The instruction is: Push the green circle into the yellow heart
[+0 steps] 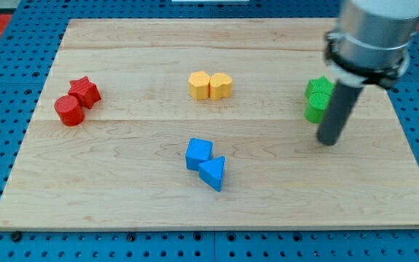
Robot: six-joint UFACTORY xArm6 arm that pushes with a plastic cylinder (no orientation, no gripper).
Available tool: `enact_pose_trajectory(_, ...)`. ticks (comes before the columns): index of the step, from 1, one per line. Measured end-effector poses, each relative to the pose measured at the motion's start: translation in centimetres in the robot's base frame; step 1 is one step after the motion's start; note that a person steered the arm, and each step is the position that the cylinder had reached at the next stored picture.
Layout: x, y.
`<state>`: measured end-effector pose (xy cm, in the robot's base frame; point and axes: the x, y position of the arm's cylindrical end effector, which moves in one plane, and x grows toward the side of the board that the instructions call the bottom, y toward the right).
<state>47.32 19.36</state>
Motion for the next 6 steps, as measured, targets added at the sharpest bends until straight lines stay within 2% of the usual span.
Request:
enact_pose_trajectory(1,-3.7,2.0)
enact_pose_trajectory(2,-3.8,-2.3)
enact_pose_trajectory(3,-3.8,-10.4)
enact_pose_trajectory(4,-4.4,-15.3)
enact_pose_trajectory(5,-2.9,-5.0)
enact_pose_trajectory(6,-4.6,6.6)
